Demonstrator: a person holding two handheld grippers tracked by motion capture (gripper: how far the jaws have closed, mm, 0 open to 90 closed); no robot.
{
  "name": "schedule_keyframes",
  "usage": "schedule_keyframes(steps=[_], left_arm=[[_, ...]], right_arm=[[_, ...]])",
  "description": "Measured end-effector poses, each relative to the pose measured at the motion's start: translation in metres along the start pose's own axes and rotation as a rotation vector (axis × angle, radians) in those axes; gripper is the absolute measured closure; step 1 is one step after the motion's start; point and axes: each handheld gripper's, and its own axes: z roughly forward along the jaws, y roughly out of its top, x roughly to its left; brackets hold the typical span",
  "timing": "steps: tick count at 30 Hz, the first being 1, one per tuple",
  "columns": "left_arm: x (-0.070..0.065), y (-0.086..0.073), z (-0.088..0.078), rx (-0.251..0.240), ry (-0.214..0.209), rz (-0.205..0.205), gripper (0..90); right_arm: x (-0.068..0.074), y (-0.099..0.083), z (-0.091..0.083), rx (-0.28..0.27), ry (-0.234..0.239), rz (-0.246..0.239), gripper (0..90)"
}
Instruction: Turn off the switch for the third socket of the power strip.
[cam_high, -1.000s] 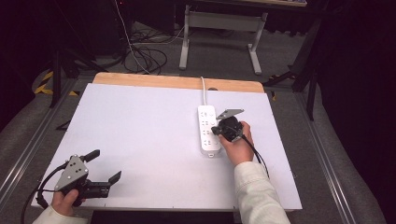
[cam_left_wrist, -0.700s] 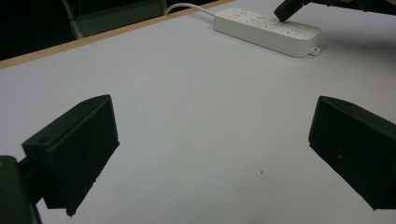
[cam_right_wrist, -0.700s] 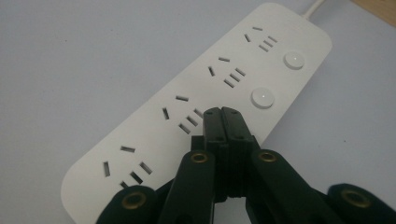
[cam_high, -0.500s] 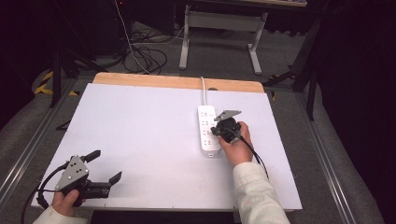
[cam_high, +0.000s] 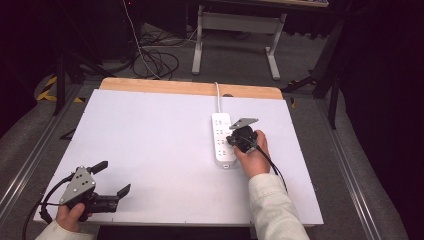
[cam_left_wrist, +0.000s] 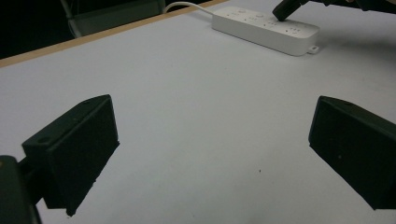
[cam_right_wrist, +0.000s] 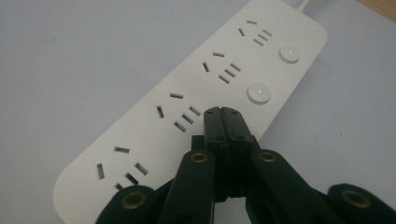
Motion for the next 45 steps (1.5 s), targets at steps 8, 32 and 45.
schedule_keyframes(steps=[8,32,45], left_arm=[[-0.001,0.000,0.000,0.006,-0.002,0.003,1.8],[-0.002,0.000,0.001,0.008,-0.002,0.012,1.9],[0.000,0.000,0.000,0.003,-0.003,-0.002,1.9]], right_arm=[[0.002,0.002,0.000,0.011,-0.012,-0.005,90.0],[0.005,0.007,0.004,0.039,-0.022,0.018,90.0],[0.008,0.008,-0.007,-0.025,-0.037,0.044,84.7]])
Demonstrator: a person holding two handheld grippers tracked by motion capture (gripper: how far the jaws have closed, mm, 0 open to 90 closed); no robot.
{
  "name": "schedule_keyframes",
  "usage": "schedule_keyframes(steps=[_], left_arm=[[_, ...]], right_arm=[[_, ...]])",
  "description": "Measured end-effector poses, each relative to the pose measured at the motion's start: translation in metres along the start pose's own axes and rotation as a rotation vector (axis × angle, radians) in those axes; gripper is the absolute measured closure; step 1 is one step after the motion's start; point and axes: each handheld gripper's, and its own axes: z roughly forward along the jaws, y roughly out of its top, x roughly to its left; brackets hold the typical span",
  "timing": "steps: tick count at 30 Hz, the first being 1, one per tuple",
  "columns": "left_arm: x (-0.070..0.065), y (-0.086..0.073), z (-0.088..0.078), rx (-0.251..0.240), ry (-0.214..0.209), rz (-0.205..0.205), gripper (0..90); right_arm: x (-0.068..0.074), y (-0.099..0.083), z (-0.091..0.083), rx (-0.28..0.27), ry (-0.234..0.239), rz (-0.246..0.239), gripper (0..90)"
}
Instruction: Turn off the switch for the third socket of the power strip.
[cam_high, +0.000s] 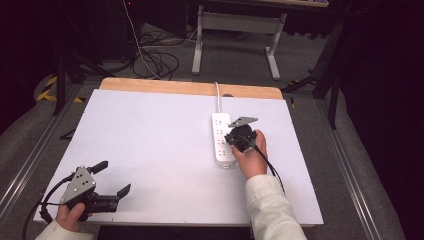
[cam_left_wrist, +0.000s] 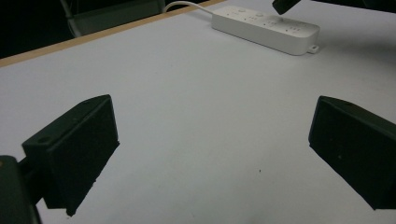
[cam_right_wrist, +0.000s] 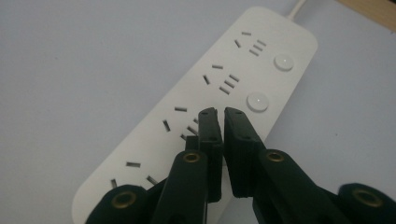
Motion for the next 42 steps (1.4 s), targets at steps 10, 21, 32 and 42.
schedule_keyframes(steps=[10,21,32,42], left_arm=[[0.000,0.000,0.000,0.001,0.003,0.002,1.8],[0.000,0.000,0.000,0.001,0.003,-0.002,1.9],[0.000,0.000,0.000,0.005,0.006,0.004,1.8],[-0.002,0.000,-0.001,-0.001,0.004,-0.010,1.9]], right_arm=[[0.002,0.007,-0.022,-0.071,0.009,0.000,82.1],[0.006,0.011,-0.037,-0.105,0.017,-0.016,80.0],[0.012,0.010,-0.059,-0.156,0.040,-0.050,64.5],[0.018,0.002,-0.087,-0.206,0.069,-0.059,53.3]])
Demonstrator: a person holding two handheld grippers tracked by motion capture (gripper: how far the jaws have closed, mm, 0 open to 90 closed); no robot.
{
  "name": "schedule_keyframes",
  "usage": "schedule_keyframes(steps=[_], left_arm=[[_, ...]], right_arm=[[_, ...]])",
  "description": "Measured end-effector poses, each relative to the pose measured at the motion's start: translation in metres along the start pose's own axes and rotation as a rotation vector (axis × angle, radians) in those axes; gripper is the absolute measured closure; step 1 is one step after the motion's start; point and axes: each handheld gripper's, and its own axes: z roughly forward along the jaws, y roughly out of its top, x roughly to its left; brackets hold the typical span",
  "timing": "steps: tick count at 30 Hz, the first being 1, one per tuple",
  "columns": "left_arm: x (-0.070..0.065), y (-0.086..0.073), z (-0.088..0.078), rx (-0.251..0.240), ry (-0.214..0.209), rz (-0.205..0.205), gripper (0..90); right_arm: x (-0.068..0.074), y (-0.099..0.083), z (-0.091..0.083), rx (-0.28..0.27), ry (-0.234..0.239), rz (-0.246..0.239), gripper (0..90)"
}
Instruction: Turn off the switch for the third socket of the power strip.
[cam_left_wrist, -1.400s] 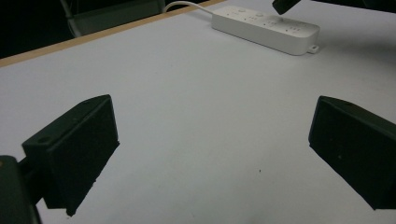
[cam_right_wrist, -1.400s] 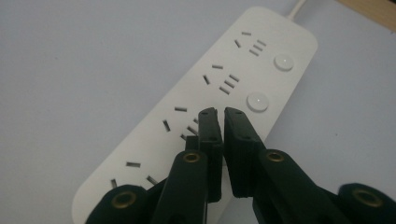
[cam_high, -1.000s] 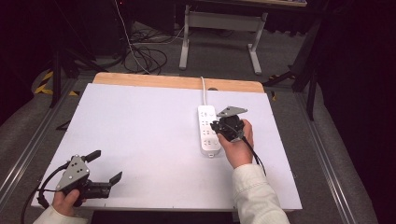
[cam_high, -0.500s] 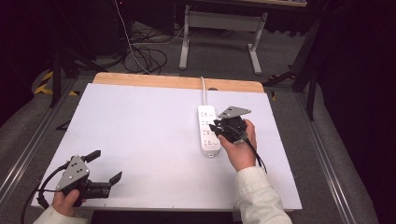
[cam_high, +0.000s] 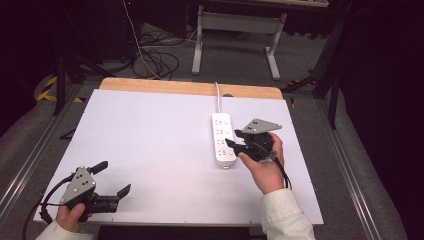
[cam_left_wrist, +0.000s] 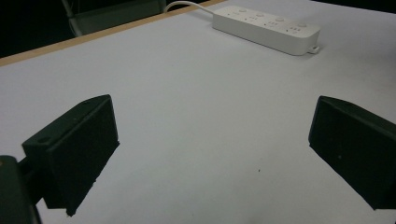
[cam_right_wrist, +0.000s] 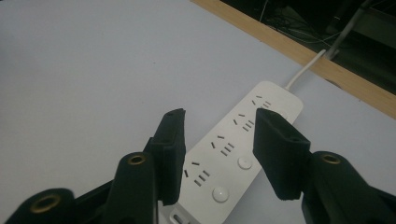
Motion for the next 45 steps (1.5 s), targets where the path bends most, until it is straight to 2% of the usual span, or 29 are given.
schedule_keyframes(steps=[7,12,21,27,31,36,39,45], left_arm=[[0.001,0.000,-0.001,-0.001,0.006,0.004,1.9],[0.000,0.000,-0.001,0.001,0.005,0.002,1.9],[0.001,0.000,-0.002,-0.004,0.013,0.000,1.8],[0.000,0.001,-0.002,-0.004,0.009,-0.005,1.9],[0.000,0.001,-0.002,-0.003,0.007,0.000,1.8],[0.000,0.001,-0.003,-0.006,0.011,-0.002,1.8],[0.001,0.001,-0.003,-0.004,0.013,-0.001,1.8],[0.001,0.001,-0.003,-0.008,0.014,0.004,1.8]], right_arm=[[0.005,-0.009,-0.014,-0.011,0.044,0.006,43.0],[0.007,-0.023,-0.025,-0.035,0.066,0.020,33.7],[0.010,-0.048,-0.035,-0.057,0.090,0.020,29.7],[0.009,-0.071,-0.037,-0.089,0.136,0.102,23.3],[0.010,-0.078,-0.037,-0.095,0.149,0.104,23.1],[0.013,-0.093,-0.035,-0.096,0.126,0.072,24.3],[0.013,-0.105,-0.033,-0.111,0.130,0.080,24.7],[0.012,-0.117,-0.029,-0.117,0.136,0.093,25.2]])
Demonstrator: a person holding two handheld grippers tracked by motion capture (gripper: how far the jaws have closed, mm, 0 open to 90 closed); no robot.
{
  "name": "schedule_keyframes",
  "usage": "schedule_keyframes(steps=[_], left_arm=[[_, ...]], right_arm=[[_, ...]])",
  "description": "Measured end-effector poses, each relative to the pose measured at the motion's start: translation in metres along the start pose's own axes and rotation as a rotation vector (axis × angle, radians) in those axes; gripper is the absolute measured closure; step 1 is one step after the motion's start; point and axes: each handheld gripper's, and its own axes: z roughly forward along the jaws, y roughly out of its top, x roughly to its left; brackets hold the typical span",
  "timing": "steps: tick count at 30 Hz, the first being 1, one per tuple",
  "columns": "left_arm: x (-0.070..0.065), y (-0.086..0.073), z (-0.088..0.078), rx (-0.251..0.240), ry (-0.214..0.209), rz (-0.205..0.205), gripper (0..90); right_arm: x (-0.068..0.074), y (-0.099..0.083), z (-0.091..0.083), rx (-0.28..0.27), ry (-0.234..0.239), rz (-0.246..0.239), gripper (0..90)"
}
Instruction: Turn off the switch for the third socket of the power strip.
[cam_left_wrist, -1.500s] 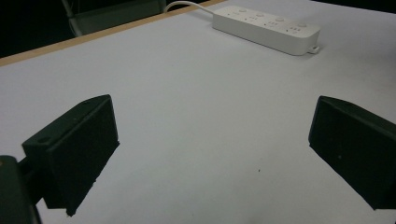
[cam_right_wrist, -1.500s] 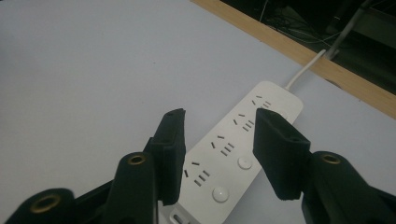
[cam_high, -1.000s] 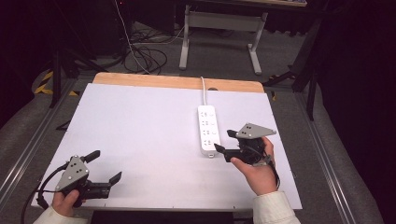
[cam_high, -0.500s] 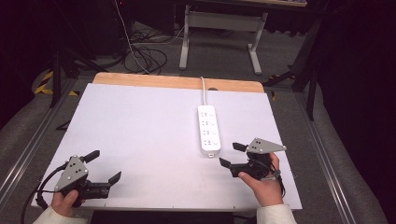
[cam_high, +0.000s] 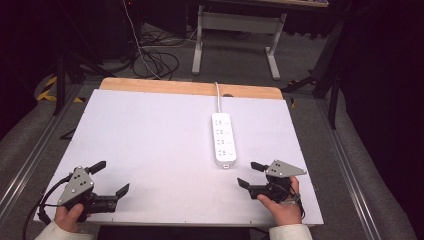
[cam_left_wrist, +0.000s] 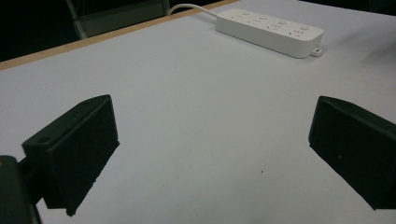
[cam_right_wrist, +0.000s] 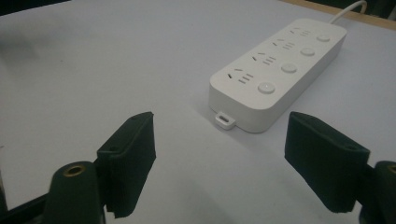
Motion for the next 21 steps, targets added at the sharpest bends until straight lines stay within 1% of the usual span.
schedule_keyframes(steps=[3,5,7,10,11,12,13,14,17,19,21], left_arm=[[0.000,0.000,0.000,-0.002,0.001,0.001,1.8],[0.001,0.000,0.000,-0.002,-0.002,0.003,1.9],[0.000,0.000,-0.001,-0.001,-0.007,-0.006,1.8],[0.000,0.000,-0.001,0.000,-0.009,-0.007,1.8],[0.000,0.000,-0.001,0.002,-0.008,-0.001,1.8],[0.000,0.000,-0.001,0.002,-0.007,-0.002,1.8],[0.000,0.000,-0.001,0.002,-0.007,-0.002,1.8],[0.000,0.000,-0.001,0.001,-0.008,-0.006,1.8],[0.001,0.000,-0.001,0.003,-0.006,0.003,1.8],[0.001,0.000,-0.001,0.008,-0.007,0.001,1.8],[0.000,-0.001,0.000,0.009,-0.008,-0.006,1.8]], right_arm=[[0.000,-0.009,0.002,0.009,0.003,0.022,25.6],[0.001,-0.013,0.004,0.036,0.001,0.013,25.5],[0.001,-0.014,0.004,0.040,0.001,0.011,25.3],[0.001,-0.017,0.006,0.055,0.002,0.013,23.6],[0.001,-0.021,0.008,0.087,-0.002,0.009,21.6],[0.001,-0.021,0.008,0.087,-0.002,0.009,21.6],[0.000,-0.025,0.008,0.118,-0.008,0.004,21.0],[0.000,-0.025,0.008,0.118,-0.008,0.004,21.0],[-0.001,-0.028,0.010,0.123,0.005,0.027,20.7],[0.000,-0.028,0.012,0.120,0.005,0.025,20.7],[0.000,-0.027,0.013,0.104,-0.006,0.023,20.7]])
